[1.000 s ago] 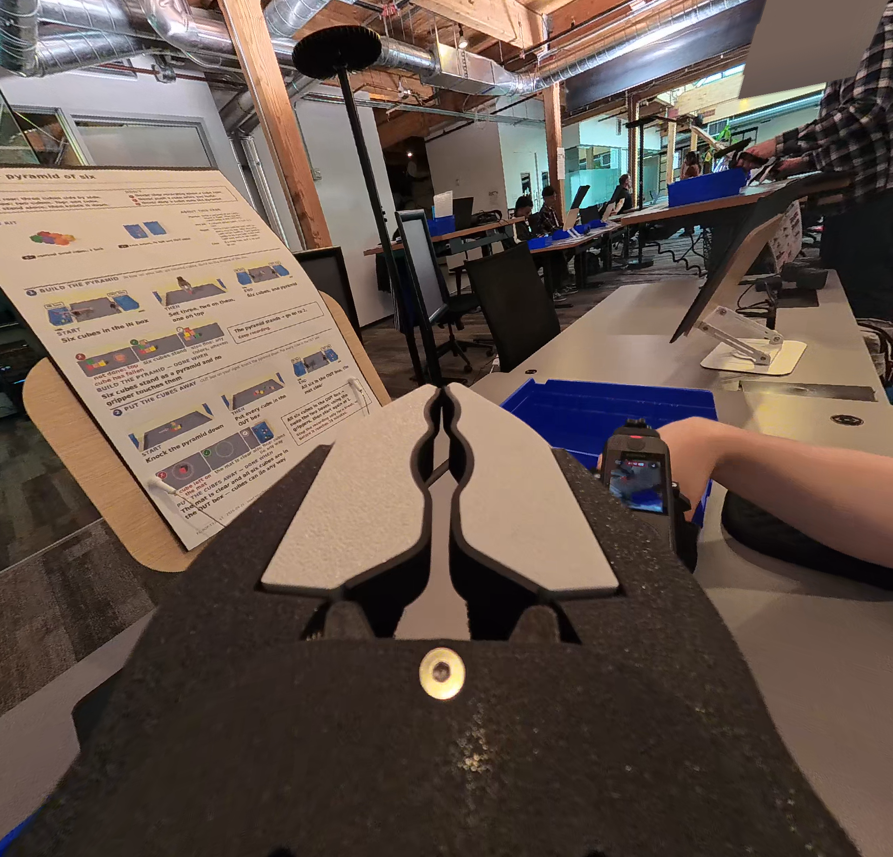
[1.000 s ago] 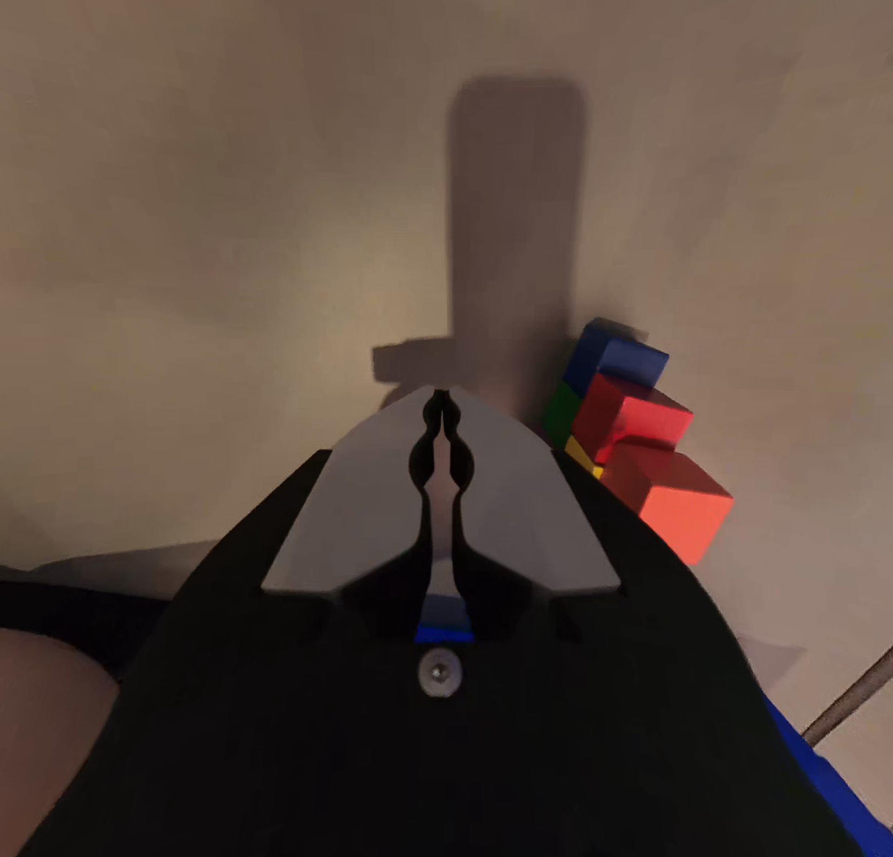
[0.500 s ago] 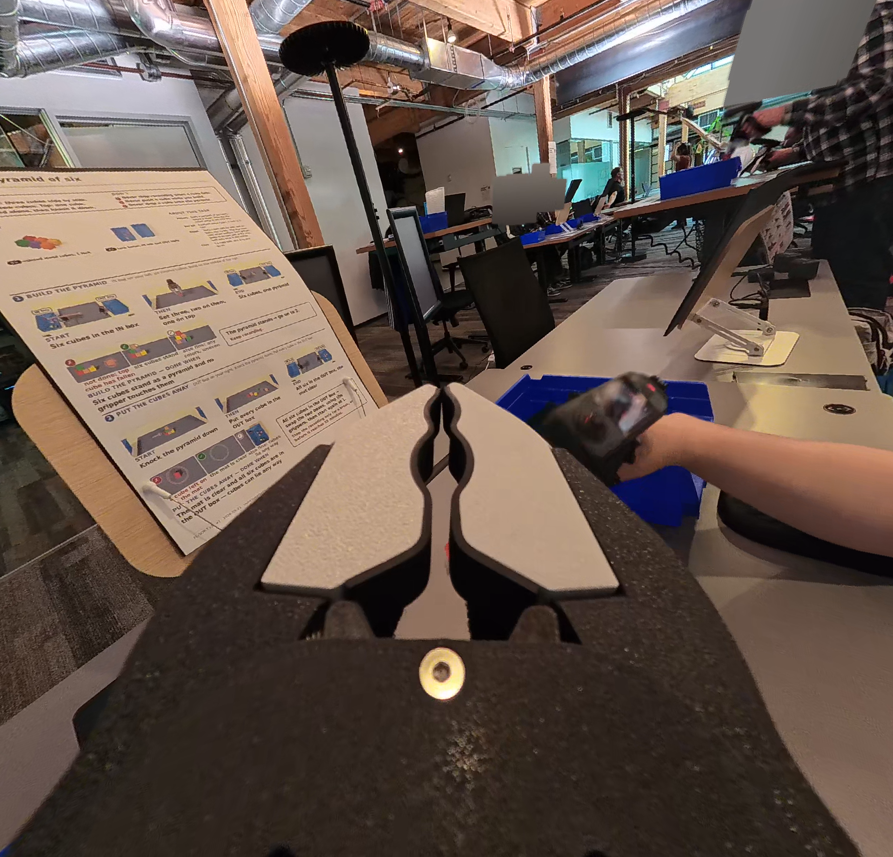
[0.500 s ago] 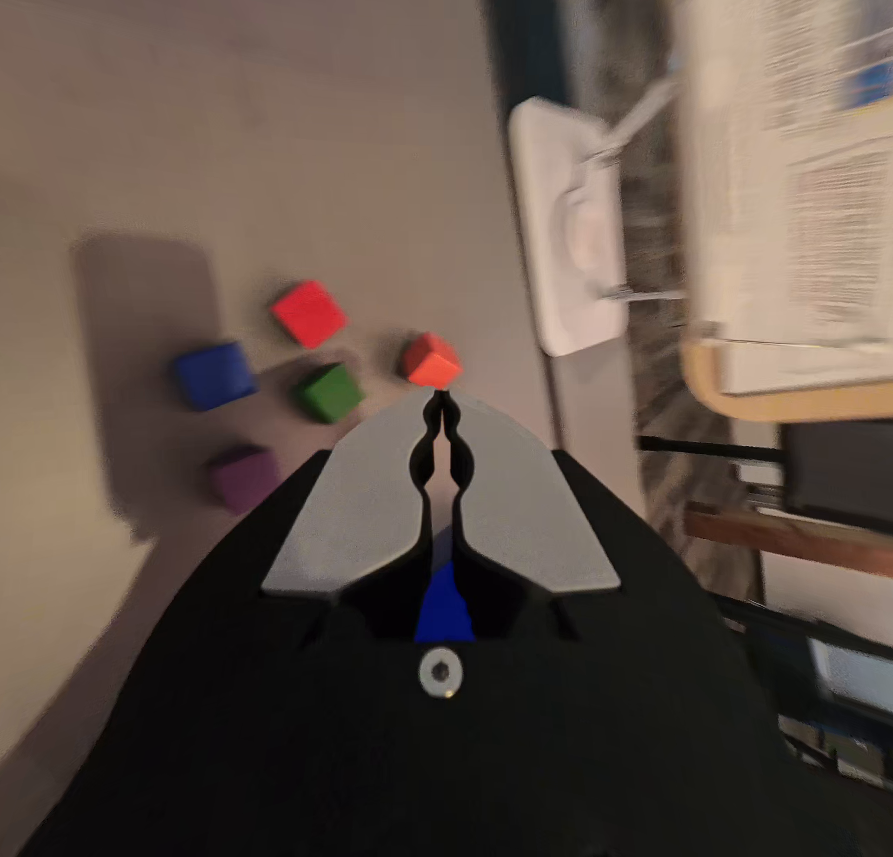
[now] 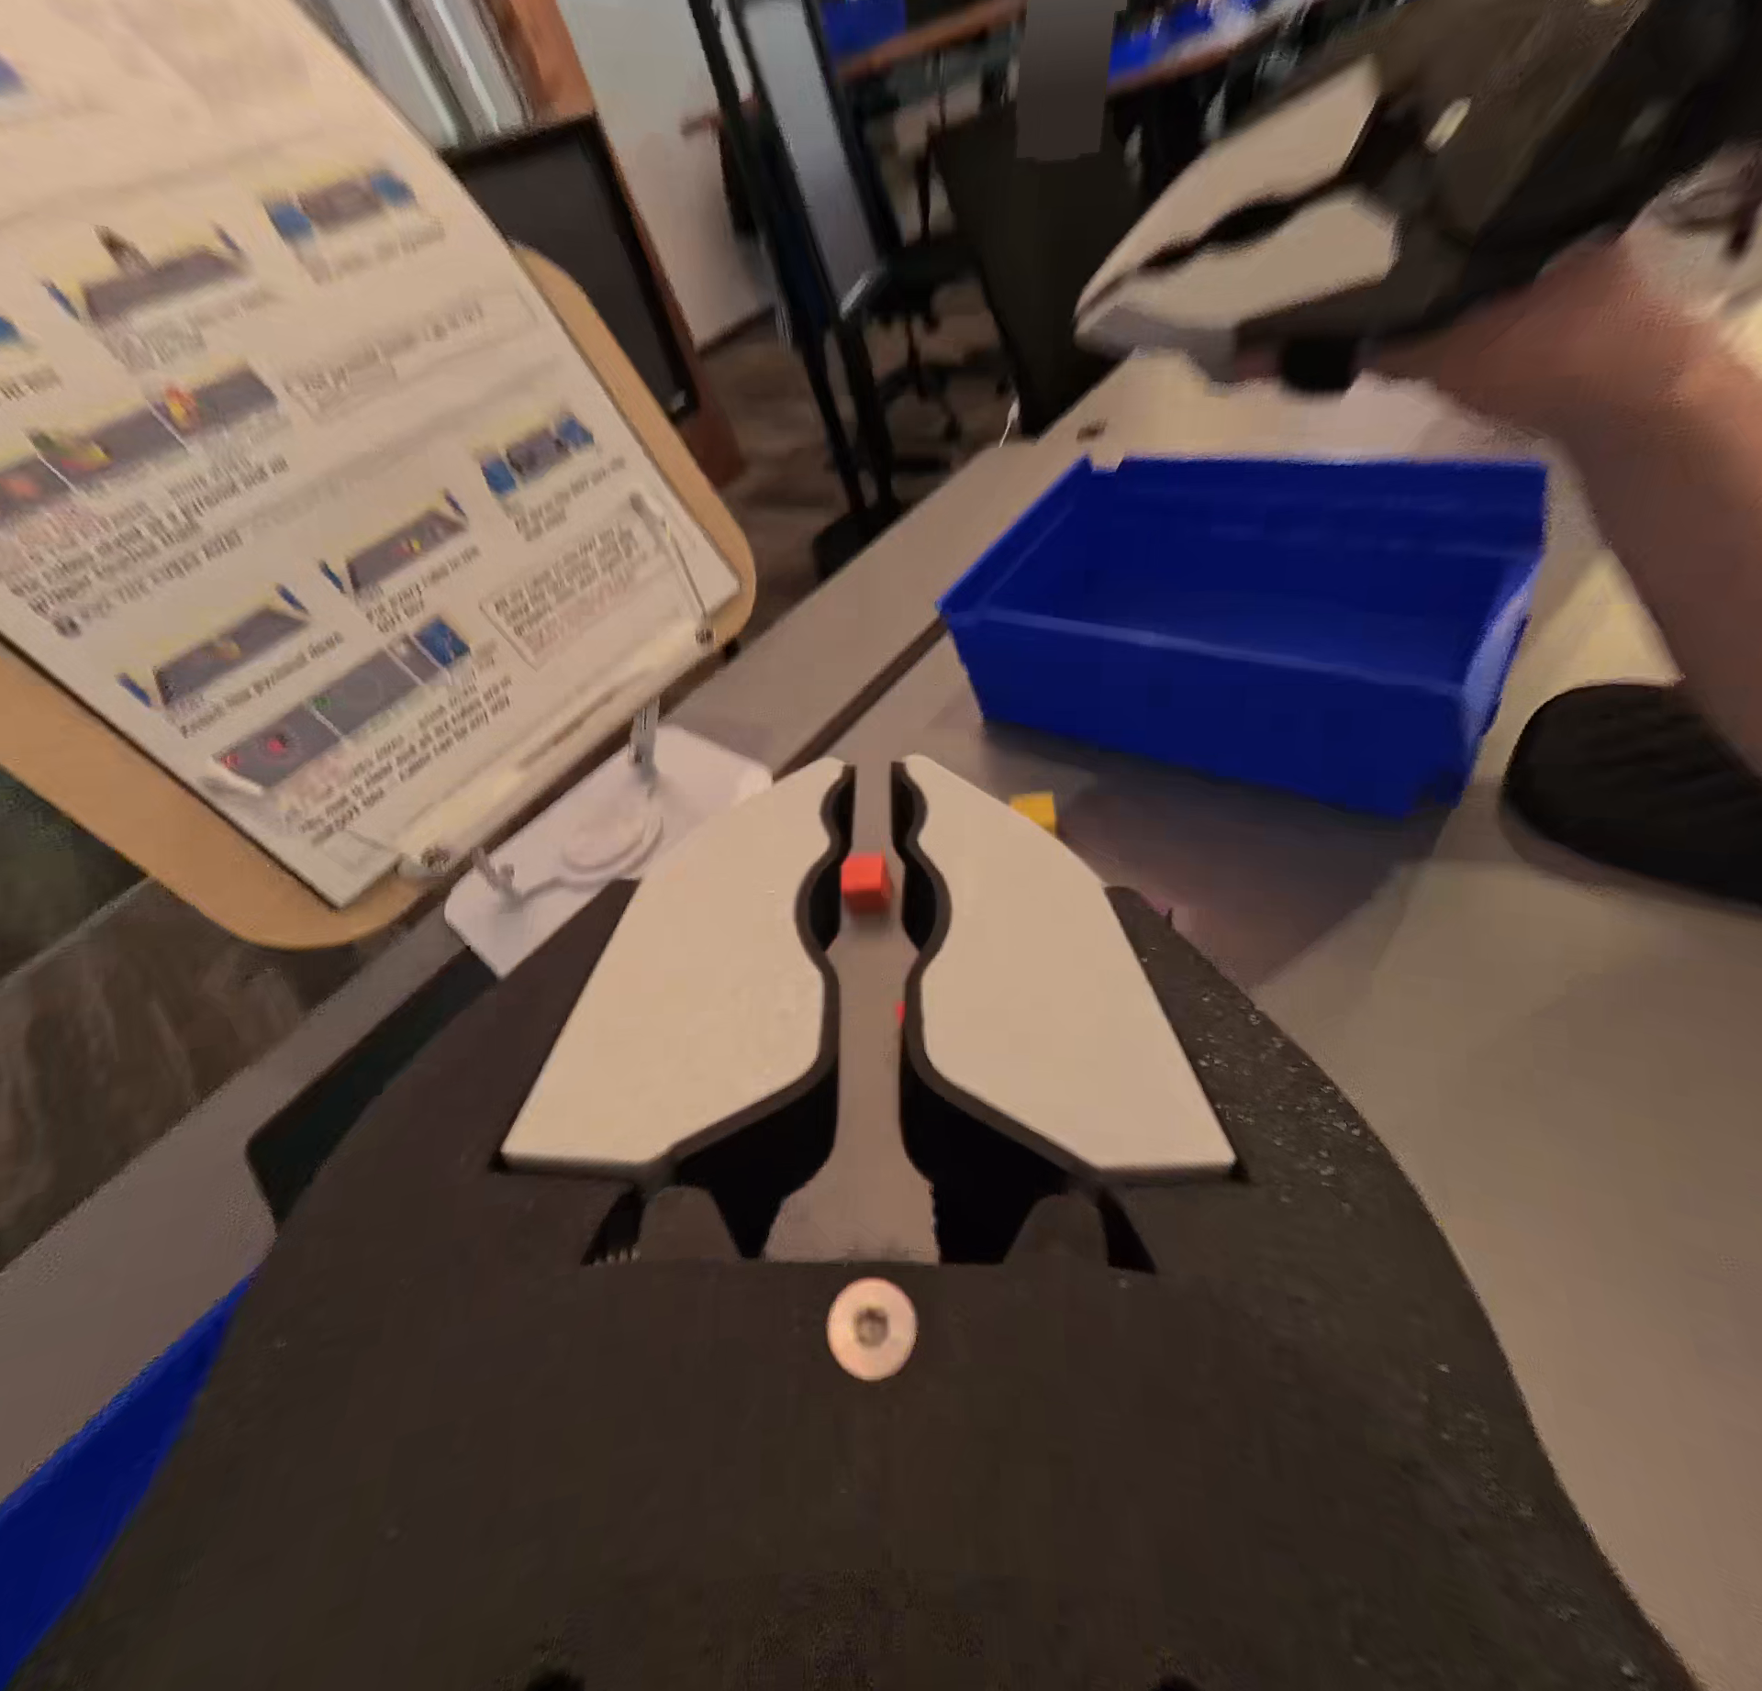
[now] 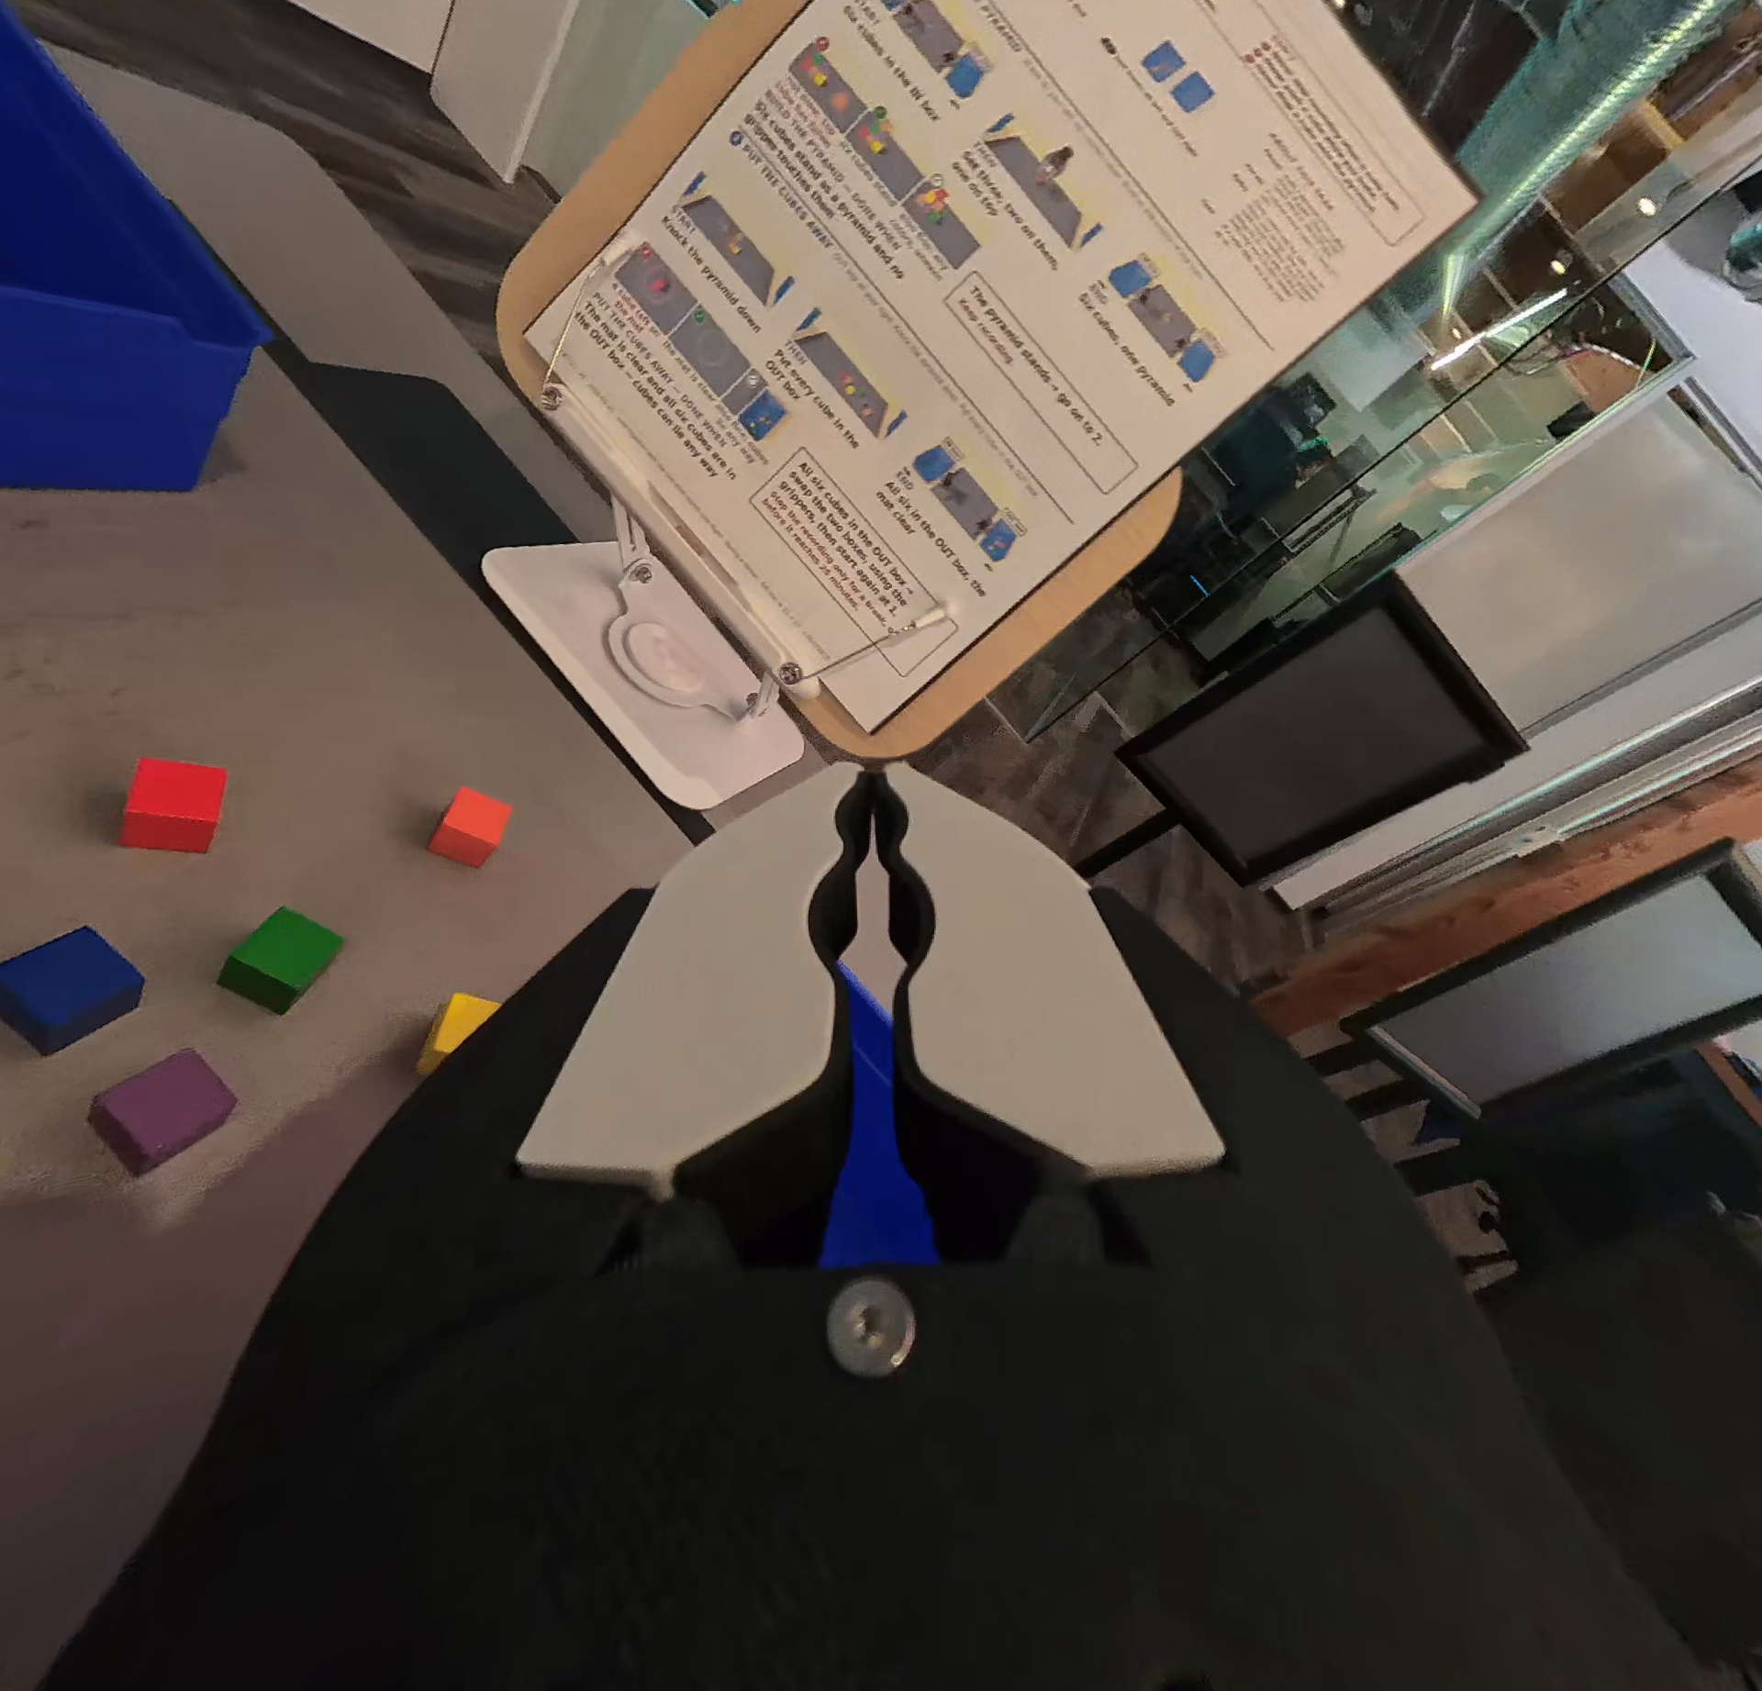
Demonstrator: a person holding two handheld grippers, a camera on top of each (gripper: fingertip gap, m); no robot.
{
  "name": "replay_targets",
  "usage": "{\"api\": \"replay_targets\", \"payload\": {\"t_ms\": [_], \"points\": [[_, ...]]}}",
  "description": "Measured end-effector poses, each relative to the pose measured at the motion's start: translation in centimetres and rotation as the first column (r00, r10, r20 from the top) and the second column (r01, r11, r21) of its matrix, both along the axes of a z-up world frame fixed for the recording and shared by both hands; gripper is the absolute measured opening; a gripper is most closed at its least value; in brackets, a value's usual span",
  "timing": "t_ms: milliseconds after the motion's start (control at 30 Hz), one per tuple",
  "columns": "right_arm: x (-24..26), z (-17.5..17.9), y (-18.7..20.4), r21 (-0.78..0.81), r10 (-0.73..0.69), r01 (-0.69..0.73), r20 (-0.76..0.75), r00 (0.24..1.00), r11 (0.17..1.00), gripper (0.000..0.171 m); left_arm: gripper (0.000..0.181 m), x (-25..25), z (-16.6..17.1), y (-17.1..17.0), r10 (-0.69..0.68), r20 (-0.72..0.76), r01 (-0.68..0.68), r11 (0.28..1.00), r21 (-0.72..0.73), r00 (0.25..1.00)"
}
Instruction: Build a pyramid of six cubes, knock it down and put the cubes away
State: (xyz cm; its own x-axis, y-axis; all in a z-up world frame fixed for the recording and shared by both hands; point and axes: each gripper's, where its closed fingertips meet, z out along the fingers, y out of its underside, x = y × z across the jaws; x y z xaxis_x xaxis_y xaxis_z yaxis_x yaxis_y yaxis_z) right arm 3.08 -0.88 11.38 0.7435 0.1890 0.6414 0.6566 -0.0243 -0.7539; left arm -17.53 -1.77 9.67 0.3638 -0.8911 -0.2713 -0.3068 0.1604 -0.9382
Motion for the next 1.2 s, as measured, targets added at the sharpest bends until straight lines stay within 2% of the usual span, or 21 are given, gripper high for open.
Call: {"api": "replay_targets", "payload": {"t_ms": [133, 200, 267, 367, 633, 700, 767, 867, 933, 967, 1033, 1067, 1133, 1167, 1200], "points": [[2.4, 2.3, -1.9, 0.039, -0.021, 0.023, -0.061, 0.998, 0.999, 0.001, 0.039, 2.2, -7.5, 3.4, 0.217, -0.243, -0.238, 0.97, -0.058, 0.945], [4.0, 3.6, -3.2, 0.074, -0.032, 0.04, -0.102, 0.994, 0.996, 0.001, 0.05, 3.7, -12.0, 3.6, 0.194, -0.353, -0.259, 0.954, -0.148, 0.916], [5.1, 4.5, -4.4, 0.09, -0.01, 0.026, -0.171, 0.985, 0.996, 0.001, 0.049, 4.6, -15.0, 3.7, 0.157, -0.41, -0.257, 0.945, -0.201, 0.898], [5.3, 5.6, -5.5, 0.124, 0.073, -0.042, -0.263, 0.962, 0.991, 0.001, 0.048, 4.9, -16.1, 4.3, 0.17, -0.406, -0.274, 0.938, -0.213, 0.898], [4.8, 4.4, -4.5, 0.06, 0.054, -0.041, -0.24, 0.969, 0.997, 0.002, 0.047, 4.5, -15.1, 4.8, 0.181, -0.375, -0.279, 0.934, -0.224, 0.909], [2.9, 2.9, -3.5, -0.022, 0.097, -0.108, -0.288, 0.953, 0.994, 0.007, 0.048, 4.5, -14.6, 4.8, 0.18, -0.36, -0.274, 0.934, -0.23, 0.915], [0.5, 0.1, -2.2, -0.169, 0.123, -0.193, -0.353, 0.927, 0.967, 0.018, 0.048, 4.3, -13.2, 4.7, 0.19, -0.32, -0.268, 0.938, -0.22, 0.928], [-3.1, -4.2, -0.3, -0.33, 0.149, -0.287, -0.385, 0.911, 0.899, 0.027, 0.048, 3.2, -9.3, 4.6, 0.227, -0.222, -0.268, 0.948, -0.174, 0.948], [-5.6, -7.5, 0.0, -0.449, 0.198, -0.36, -0.368, 0.908, 0.817, 0.031, 0.053, 1.6, -6.3, 4.5, 0.265, -0.167, -0.287, 0.949, -0.128, 0.95], [-7.0, -9.5, -0.5, -0.519, 0.261, -0.41, -0.336, 0.905, 0.75, 0.031, 0.054, 0.6, -4.7, 4.4, 0.29, -0.14, -0.304, 0.947, -0.099, 0.947], [-9.4, -13.9, -3.0, -0.667, 0.474, -0.487, -0.222, 0.852, 0.564, 0.032, 0.056, -1.7, -1.6, 4.0, 0.326, -0.076, -0.33, 0.942, -0.054, 0.942], [-9.5, -16.4, -3.9, -0.731, 0.543, -0.452, -0.133, 0.829, 0.511, 0.033, 0.057, -2.8, -0.2, 3.6, 0.332, -0.05, -0.334, 0.942, -0.043, 0.942], [-8.3, -20.2, -3.5, -0.809, 0.554, -0.268, 0.084, 0.828, 0.524, 0.035, 0.061, -5.1, 2.0, 2.7, 0.342, -0.009, -0.342, 0.939, -0.038, 0.94], [-7.7, -21.6, -3.1, -0.834, 0.531, -0.187, 0.144, 0.835, 0.52, 0.036, 0.062, -6.3, 3.1, 2.3, 0.349, 0.016, -0.349, 0.937, -0.031, 0.937], [-7.8, -22.6, -3.0, -0.856, 0.517, -0.155, 0.144, 0.844, 0.492, 0.037, 0.062, -7.3, 4.0, 1.9, 0.357, 0.045, -0.357, 0.934, -0.02, 0.933]]}}
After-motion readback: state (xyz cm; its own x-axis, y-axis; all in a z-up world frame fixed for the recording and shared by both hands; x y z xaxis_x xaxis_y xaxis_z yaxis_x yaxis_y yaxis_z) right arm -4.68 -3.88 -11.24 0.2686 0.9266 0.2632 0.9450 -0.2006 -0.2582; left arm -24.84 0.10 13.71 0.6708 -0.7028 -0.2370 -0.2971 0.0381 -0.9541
